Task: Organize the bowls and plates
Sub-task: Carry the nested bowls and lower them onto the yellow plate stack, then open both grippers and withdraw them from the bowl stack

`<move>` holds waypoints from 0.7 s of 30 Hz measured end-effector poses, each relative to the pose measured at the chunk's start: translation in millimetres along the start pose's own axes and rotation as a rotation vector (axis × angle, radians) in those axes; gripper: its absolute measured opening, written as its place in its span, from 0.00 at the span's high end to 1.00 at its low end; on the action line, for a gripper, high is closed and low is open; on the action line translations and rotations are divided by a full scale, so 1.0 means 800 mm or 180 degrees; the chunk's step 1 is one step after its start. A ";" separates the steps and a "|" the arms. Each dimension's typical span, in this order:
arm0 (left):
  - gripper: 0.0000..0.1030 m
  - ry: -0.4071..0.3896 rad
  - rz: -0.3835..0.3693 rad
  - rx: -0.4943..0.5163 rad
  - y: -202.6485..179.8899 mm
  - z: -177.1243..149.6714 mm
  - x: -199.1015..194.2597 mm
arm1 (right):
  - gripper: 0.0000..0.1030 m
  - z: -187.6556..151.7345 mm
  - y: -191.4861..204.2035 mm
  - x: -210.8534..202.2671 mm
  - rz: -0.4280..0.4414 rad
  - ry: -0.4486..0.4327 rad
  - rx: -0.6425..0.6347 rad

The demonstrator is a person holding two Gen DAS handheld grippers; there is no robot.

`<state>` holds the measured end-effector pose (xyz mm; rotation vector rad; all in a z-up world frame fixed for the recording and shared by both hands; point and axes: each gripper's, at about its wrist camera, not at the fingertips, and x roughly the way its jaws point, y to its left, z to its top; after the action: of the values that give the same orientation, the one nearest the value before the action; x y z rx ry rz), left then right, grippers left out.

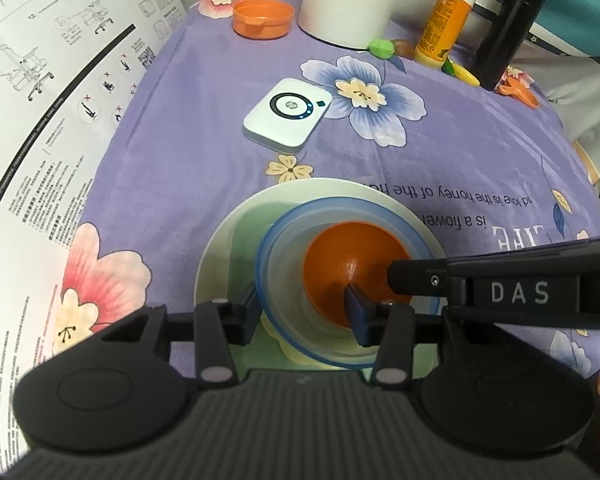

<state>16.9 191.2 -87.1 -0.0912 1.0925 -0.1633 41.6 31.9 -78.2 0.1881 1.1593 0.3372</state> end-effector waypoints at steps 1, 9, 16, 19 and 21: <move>0.55 -0.0006 0.0001 0.0002 0.000 0.000 0.001 | 0.80 0.000 -0.001 0.001 0.0008 0.0006 0.0006; 0.41 -0.0080 -0.0004 0.0022 0.000 0.000 0.002 | 0.74 0.001 0.000 -0.001 0.0040 -0.0026 -0.0041; 0.33 -0.0134 0.0035 0.0032 -0.001 0.000 -0.003 | 0.70 -0.001 -0.002 -0.010 0.0053 -0.0075 -0.0029; 0.22 -0.0191 0.0085 0.0055 -0.003 -0.002 -0.010 | 0.59 -0.002 -0.001 -0.019 0.0049 -0.0142 -0.0041; 0.14 -0.0267 0.0160 0.0095 -0.006 -0.003 -0.017 | 0.51 -0.003 -0.001 -0.028 0.0034 -0.0217 -0.0068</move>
<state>8.2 188.8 -75.5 -0.0432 1.0075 -0.1295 31.1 23.0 -59.9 0.1858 1.0874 0.3499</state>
